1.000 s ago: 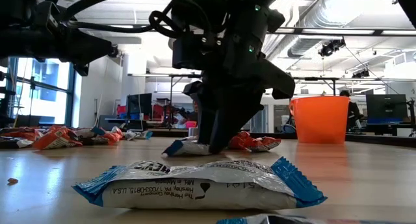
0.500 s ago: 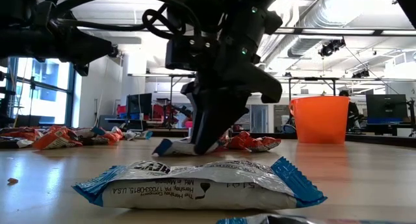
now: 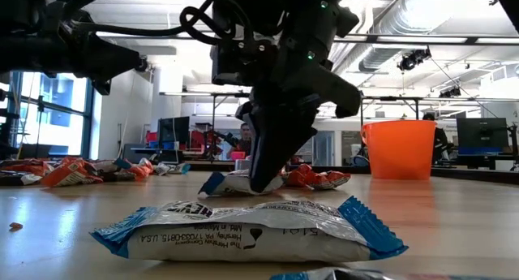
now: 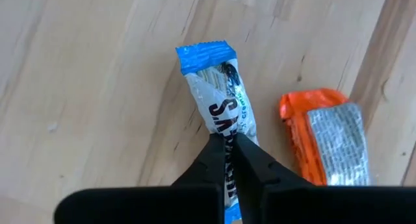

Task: Sort candy
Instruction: Put the white chocolate bar into the orange bucket

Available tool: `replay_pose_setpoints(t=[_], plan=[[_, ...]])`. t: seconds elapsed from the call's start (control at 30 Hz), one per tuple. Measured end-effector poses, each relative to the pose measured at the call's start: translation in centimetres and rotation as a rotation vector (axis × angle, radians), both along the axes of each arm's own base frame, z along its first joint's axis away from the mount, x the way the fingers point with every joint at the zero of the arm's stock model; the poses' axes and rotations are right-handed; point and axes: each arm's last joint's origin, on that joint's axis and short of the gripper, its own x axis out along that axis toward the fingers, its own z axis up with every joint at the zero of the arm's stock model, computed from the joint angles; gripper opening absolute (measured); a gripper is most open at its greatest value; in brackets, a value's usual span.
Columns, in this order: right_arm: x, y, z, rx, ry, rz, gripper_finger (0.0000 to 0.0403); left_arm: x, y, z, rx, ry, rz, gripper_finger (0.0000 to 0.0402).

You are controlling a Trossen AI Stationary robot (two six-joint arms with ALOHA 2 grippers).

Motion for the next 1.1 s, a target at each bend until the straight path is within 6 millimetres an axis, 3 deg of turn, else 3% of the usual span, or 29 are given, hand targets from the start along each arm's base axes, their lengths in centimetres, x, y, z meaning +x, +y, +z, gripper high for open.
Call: replay_pose_setpoints(t=[0.6,0.83,1.1], plan=[[-4.5,1.4,7.0,-0.104,0.059,-0.147,0.0001,0.0,0.0,0.0,0.000,0.000,0.000,0.0065],[-6.4,0.3,10.5,-0.129,0.039,-0.231,0.0001,0.0,0.0,0.0,0.000,0.000,0.000,0.0065],[-8.6,-3.2,14.2,-0.175,0.014,-0.325,0.0000,0.0,0.0,0.0,0.000,0.000,0.000,0.0064]])
